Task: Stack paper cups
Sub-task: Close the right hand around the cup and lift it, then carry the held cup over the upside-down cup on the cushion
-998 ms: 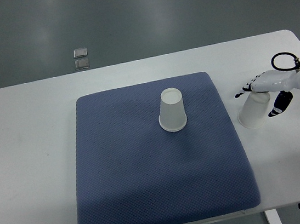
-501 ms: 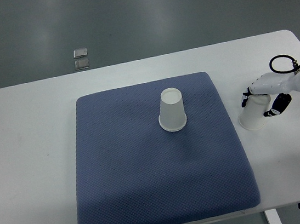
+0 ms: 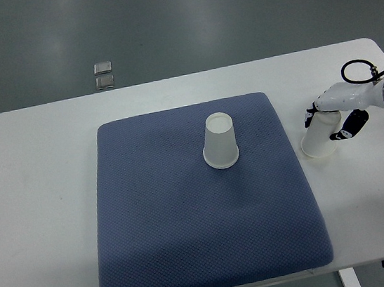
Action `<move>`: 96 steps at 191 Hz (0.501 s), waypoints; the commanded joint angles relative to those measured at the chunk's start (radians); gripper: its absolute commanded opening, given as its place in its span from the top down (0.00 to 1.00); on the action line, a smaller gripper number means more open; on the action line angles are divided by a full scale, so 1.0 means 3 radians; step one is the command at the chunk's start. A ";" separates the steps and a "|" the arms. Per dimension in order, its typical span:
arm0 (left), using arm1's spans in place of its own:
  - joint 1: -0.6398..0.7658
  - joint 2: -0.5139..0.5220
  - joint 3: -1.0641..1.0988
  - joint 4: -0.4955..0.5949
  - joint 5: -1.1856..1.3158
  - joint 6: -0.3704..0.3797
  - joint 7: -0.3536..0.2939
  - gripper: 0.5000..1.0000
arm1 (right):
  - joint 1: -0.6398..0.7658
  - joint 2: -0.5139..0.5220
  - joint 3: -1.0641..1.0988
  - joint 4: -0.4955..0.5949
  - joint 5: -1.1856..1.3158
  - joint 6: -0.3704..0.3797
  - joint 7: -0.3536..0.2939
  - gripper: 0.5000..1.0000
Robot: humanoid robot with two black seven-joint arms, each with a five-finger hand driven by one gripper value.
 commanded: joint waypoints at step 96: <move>0.0002 0.0000 0.0000 0.0001 0.0000 0.0000 0.0000 0.00 | 0.1147 -0.0090 0.0020 0.0675 0.0127 0.0702 0.0093 0.88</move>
